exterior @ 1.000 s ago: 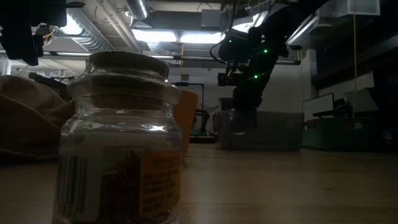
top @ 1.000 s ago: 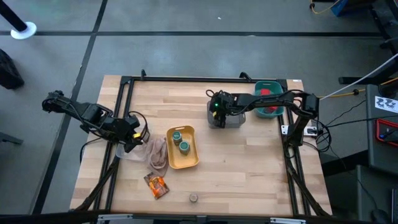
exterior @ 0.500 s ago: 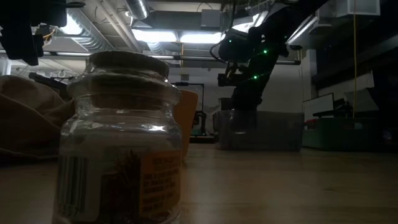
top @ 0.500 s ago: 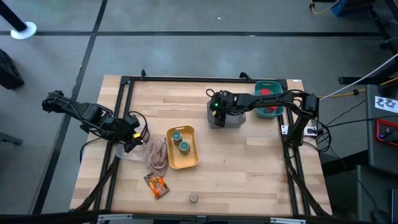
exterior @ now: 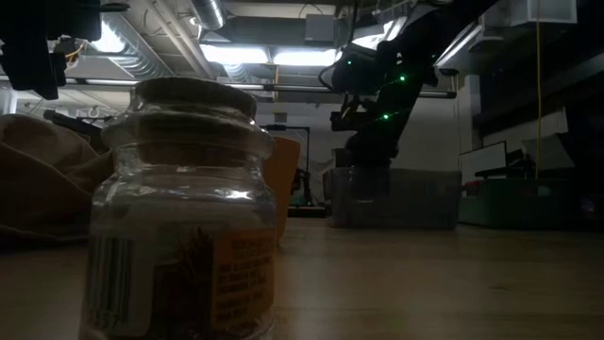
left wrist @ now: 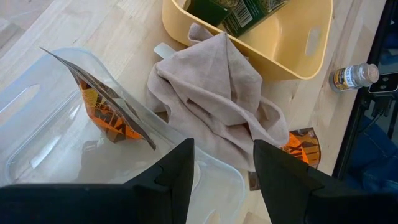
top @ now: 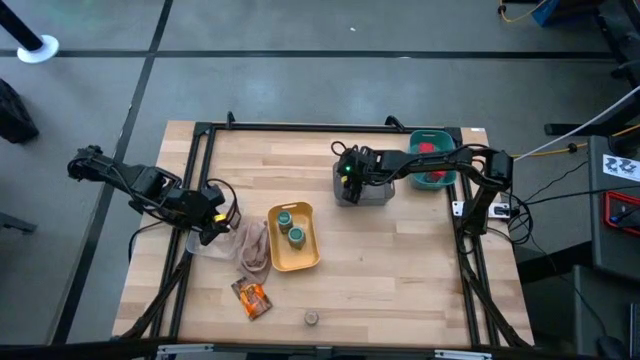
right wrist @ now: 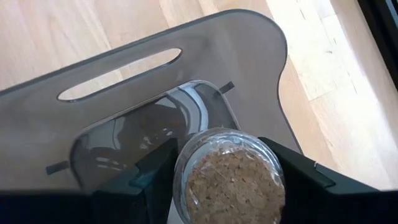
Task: Sort spices by type
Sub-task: Put the right brown seasoning bottle into the gray bin
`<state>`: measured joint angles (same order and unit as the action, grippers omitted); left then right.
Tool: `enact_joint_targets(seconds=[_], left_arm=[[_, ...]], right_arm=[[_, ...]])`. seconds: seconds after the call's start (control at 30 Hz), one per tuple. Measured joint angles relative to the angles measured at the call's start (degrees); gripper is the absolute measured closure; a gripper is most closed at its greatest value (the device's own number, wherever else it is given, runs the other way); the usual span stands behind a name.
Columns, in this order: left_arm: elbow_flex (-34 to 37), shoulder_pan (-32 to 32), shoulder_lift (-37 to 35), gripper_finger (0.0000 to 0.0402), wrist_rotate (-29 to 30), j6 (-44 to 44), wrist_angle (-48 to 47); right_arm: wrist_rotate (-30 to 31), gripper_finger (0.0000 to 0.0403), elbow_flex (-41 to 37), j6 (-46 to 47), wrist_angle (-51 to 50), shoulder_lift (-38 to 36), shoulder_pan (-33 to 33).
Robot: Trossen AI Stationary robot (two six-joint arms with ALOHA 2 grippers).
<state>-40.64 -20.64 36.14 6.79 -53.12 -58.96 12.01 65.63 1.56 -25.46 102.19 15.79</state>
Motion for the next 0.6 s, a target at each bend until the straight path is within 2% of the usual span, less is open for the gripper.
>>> enact_joint_targets(seconds=[0.23,0.4,0.6], left_arm=[[0.00,0.00,0.00,0.0251,0.41,0.86,0.13],[0.00,0.02,-0.71,0.0251,4.79,8.42,3.15],[0.00,0.02,-2.39,0.0251,6.55,8.19,2.90]], right_arm=[[1.50,0.0187,-0.02,2.09,-0.04,0.02,-0.01],[0.55,0.0187,-0.02,2.62,0.07,0.02,-0.02],[-0.20,0.0187,-0.04,2.68,1.16,0.02,-0.02]])
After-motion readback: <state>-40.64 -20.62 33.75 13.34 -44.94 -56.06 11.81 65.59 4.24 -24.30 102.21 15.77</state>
